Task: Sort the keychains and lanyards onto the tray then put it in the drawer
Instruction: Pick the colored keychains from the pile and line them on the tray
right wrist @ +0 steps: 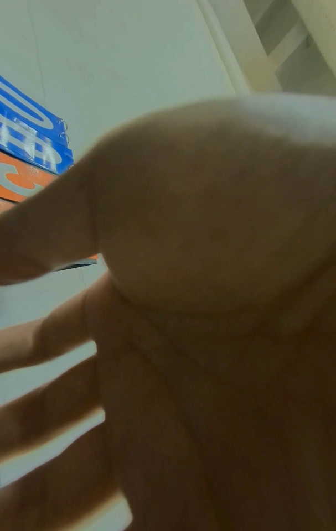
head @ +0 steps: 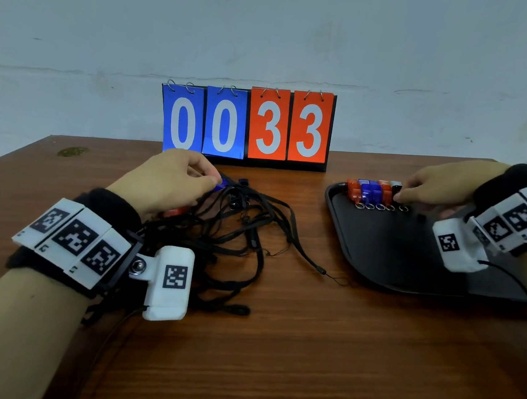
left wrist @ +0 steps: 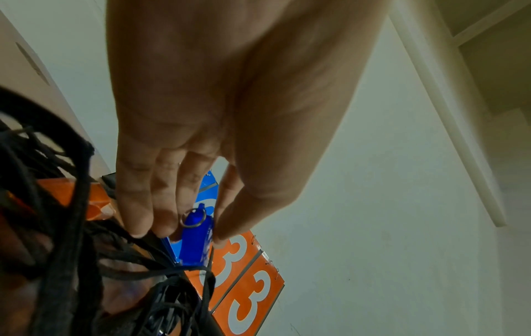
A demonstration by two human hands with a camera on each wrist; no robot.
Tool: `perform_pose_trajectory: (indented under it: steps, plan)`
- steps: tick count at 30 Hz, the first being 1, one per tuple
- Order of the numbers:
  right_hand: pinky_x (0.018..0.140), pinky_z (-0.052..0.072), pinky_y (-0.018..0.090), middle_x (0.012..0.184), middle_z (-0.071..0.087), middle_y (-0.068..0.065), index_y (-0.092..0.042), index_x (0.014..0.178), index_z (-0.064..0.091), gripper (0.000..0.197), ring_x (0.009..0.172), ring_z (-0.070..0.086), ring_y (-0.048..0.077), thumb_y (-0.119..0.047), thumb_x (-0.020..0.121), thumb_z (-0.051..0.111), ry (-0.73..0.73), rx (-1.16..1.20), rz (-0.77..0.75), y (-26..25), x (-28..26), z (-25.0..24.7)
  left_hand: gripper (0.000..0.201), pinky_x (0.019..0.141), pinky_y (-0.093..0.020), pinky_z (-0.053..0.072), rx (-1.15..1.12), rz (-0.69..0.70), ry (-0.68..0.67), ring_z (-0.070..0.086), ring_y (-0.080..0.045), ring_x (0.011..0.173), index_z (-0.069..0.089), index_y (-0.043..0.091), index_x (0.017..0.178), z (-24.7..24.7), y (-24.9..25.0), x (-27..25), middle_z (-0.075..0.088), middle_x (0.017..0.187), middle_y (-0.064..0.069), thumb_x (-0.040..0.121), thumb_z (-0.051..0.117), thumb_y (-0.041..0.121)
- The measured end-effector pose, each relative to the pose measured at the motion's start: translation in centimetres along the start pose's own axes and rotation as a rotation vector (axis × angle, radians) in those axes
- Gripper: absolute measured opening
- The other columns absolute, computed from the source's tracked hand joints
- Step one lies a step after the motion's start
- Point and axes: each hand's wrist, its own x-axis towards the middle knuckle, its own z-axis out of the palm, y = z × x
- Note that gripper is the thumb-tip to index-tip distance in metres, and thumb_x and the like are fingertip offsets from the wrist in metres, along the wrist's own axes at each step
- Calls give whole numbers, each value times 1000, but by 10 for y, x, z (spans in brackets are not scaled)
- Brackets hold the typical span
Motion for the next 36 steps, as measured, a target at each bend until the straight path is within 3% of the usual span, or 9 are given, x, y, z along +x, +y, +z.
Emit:
perform_pose_trajectory:
  steps: [8,10,13,16,21,26,30,32,36]
  plan:
    - [35,34,19,69,53,16,9,116,62,51,42,41,21,-38,102,46,-34,-147,21,-1,2,0,11,91,-53,60,-41,6,-11,75,-21,86,72,28,93,1,1,0,74,94,-3,96,63,35]
    - [40,40,20,71,61,20,7,114,64,56,52,48,24,-44,100,46,-15,-162,15,-1,4,-2,15,93,-49,60,-61,6,-24,73,-19,83,70,26,94,3,2,1,71,94,-3,97,59,35]
    - [55,48,25,95,72,29,0,112,68,60,64,55,24,-53,98,45,34,-186,11,-1,3,-4,22,96,-51,58,-81,-38,-52,69,-21,77,65,21,100,3,4,1,66,95,-8,98,50,37]
    - [63,48,30,94,75,22,-9,105,68,52,65,57,24,-56,97,47,107,-175,-34,-6,-5,-4,28,95,-55,56,-140,-77,-64,63,-23,73,63,17,101,2,5,0,63,95,-12,91,48,39]
    - [70,49,25,93,71,1,-30,101,66,25,71,63,14,-50,99,50,151,-42,-275,-29,-28,-1,21,67,-33,49,-278,-61,-138,50,-15,61,64,14,95,7,8,-2,55,73,-6,93,52,31]
    - [80,55,26,98,72,-10,-34,104,69,21,91,69,8,-45,99,52,126,97,-443,-47,-42,7,24,75,-43,42,-217,-1,-209,47,-24,67,61,18,82,6,9,-5,49,68,-7,89,51,38]
    - [79,55,25,95,73,-19,-34,106,70,20,92,70,2,-42,100,52,70,184,-567,-59,-51,14,28,72,-38,46,-340,72,-287,48,-22,69,60,19,85,8,12,-7,53,72,-6,77,59,45]
    - [83,58,30,103,73,-14,-34,107,70,20,97,71,7,-43,99,53,36,196,-624,-63,-54,17,25,65,-33,48,-398,119,-343,49,-16,66,59,20,85,11,15,-10,61,70,2,72,62,41]
    - [82,58,32,103,72,-14,-29,110,71,21,98,71,7,-35,99,55,-9,271,-706,-68,-62,18,14,63,-29,49,-370,180,-419,51,-13,67,62,19,86,13,16,-15,62,74,6,98,55,23]
